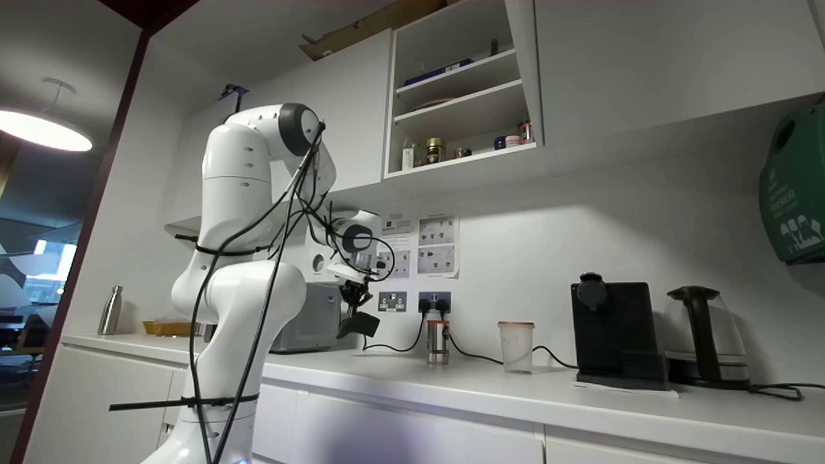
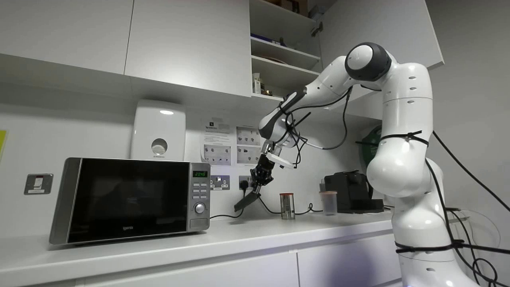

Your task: Wipe the top of the microwave with the grey object

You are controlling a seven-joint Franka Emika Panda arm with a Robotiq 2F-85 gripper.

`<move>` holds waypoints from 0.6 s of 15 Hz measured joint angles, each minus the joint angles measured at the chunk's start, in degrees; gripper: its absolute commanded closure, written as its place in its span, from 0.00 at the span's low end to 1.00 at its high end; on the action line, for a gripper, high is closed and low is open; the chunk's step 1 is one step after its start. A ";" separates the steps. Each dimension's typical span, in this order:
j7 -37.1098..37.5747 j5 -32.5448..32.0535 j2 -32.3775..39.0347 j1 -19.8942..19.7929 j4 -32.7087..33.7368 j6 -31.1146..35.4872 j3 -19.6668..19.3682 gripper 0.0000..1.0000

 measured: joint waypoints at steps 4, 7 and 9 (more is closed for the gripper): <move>2.22 -6.20 2.35 1.66 7.11 -0.25 2.52 1.00; 2.66 -10.46 4.36 2.01 12.14 -0.83 3.51 1.00; 2.70 -12.93 5.43 2.16 15.47 -1.99 3.88 1.00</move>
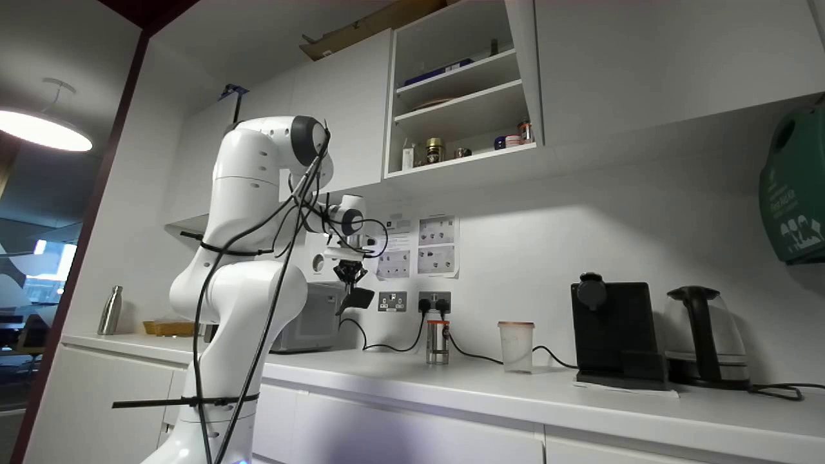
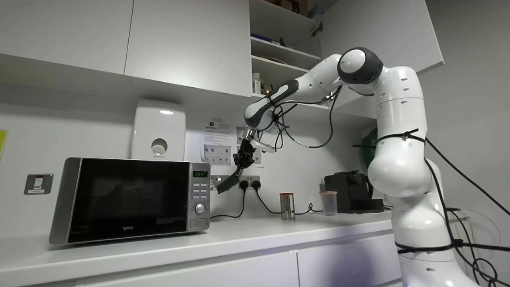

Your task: Wipe the top of the microwave with the grey object

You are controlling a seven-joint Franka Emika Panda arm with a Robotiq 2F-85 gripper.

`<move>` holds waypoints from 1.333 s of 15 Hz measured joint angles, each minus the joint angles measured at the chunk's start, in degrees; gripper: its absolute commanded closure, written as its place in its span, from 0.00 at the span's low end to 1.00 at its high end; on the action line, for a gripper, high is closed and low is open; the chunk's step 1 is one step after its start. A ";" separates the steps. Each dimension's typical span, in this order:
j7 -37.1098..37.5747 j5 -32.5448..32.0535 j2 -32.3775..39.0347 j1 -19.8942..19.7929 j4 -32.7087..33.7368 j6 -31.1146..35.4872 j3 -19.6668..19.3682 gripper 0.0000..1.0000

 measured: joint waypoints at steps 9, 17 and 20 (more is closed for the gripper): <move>0.00 -0.43 1.44 2.03 13.58 -14.04 2.15 1.00; 0.00 -0.48 2.08 3.16 21.40 -21.55 3.24 1.00; 0.00 -0.42 3.44 3.80 23.80 -23.32 4.39 1.00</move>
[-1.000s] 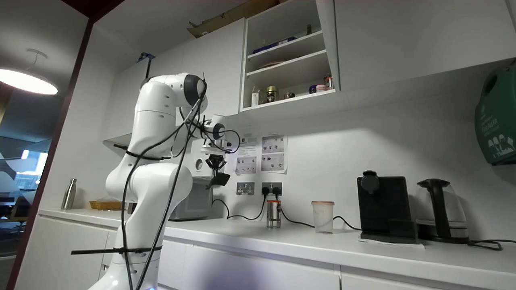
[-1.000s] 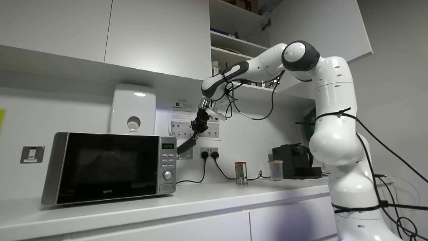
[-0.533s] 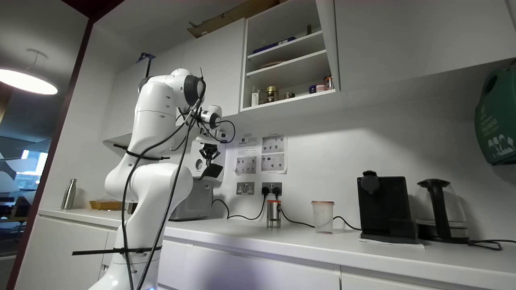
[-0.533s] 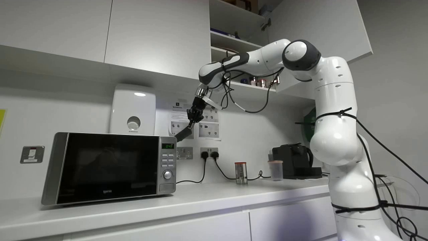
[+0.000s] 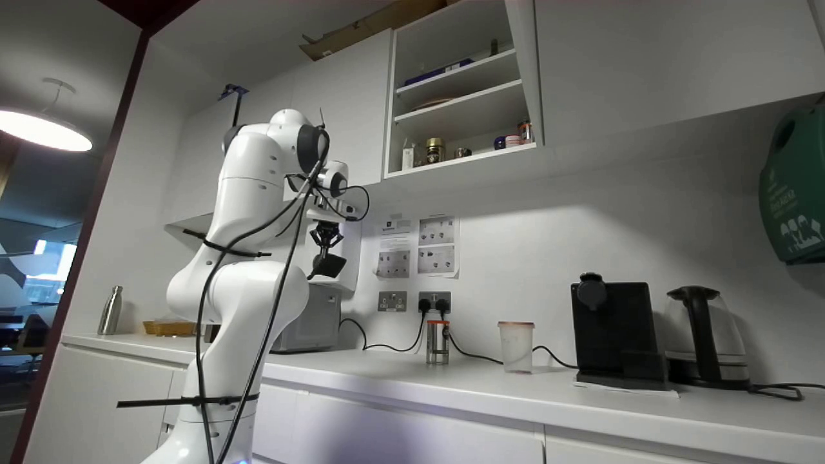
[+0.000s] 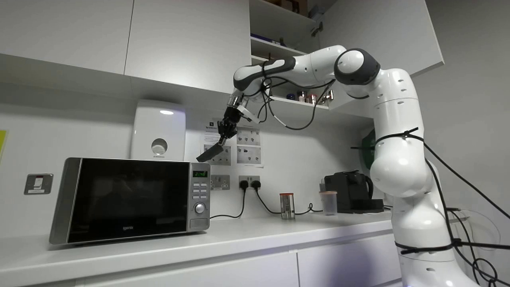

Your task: Wipe the top of the microwave with the grey object

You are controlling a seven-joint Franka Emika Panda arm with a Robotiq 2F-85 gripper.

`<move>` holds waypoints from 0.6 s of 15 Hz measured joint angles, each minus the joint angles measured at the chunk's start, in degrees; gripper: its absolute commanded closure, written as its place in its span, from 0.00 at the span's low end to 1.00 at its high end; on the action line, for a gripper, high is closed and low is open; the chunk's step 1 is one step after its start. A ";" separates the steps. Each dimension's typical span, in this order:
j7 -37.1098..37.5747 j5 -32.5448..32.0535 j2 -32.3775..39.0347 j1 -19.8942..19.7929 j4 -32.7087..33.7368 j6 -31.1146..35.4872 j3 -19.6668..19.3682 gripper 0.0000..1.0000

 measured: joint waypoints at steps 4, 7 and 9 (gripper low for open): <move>0.00 0.13 3.23 1.99 3.08 -0.89 1.94 1.00; 0.00 0.14 6.38 3.51 5.75 -1.81 3.42 1.00; 0.00 0.13 8.76 4.52 7.61 -2.44 4.17 1.00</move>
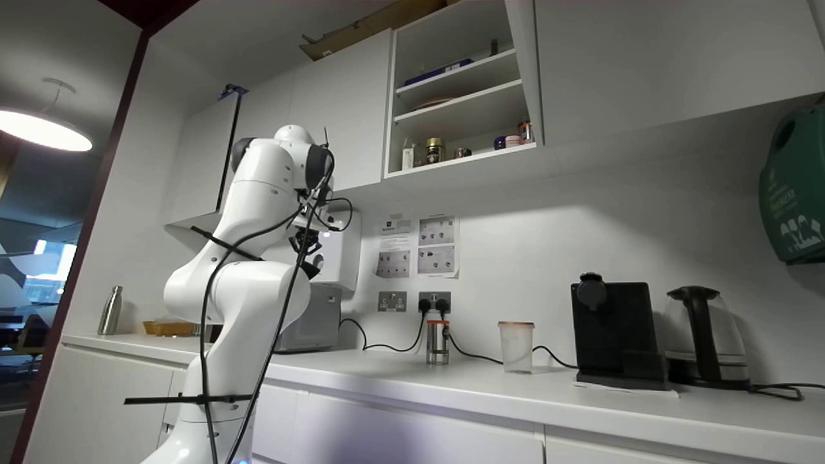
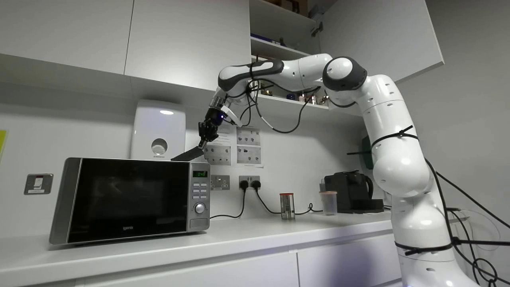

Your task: Wipe the top of the microwave with the grey object

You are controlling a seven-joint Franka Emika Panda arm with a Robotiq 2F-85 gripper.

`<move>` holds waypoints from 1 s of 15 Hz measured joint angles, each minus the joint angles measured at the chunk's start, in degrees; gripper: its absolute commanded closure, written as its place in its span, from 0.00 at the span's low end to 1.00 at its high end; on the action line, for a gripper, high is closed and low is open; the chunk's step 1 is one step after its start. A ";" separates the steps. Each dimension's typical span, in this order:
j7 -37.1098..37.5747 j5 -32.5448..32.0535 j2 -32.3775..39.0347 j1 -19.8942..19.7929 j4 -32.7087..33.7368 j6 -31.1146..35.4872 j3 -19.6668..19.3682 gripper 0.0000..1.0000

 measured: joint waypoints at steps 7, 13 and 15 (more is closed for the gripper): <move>0.00 -3.53 7.81 2.33 6.17 -5.22 0.54 1.00; 0.08 -8.44 9.30 1.90 7.73 -8.84 -1.96 1.00; 0.08 -9.71 9.45 1.39 7.69 -9.96 -3.44 1.00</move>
